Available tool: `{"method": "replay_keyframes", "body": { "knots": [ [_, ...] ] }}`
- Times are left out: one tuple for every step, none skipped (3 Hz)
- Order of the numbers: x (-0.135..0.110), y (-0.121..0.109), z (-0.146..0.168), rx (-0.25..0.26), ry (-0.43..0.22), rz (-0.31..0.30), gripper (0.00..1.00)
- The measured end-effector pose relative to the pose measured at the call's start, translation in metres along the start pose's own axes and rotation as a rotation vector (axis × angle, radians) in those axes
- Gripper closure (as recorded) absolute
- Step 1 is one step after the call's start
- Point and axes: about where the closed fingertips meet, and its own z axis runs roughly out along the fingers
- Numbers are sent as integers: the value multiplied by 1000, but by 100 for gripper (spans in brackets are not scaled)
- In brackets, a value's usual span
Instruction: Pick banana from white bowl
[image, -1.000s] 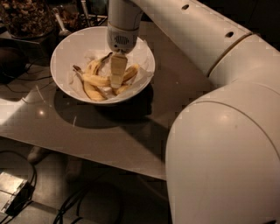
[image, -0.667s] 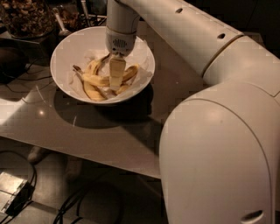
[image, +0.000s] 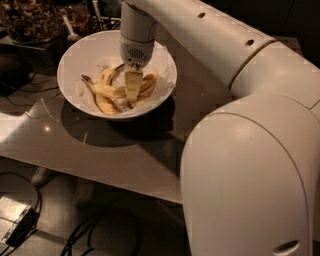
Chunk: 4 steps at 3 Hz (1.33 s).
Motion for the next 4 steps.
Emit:
{"method": "replay_keyframes", "body": {
  "knots": [
    [0,0,0,0,0,0,95],
    [1,1,-5,23,-30,3,100],
    [12,15,-30,60,-106,11,100],
    [27,37,-58,98,-181,19,100]
  ]
}}
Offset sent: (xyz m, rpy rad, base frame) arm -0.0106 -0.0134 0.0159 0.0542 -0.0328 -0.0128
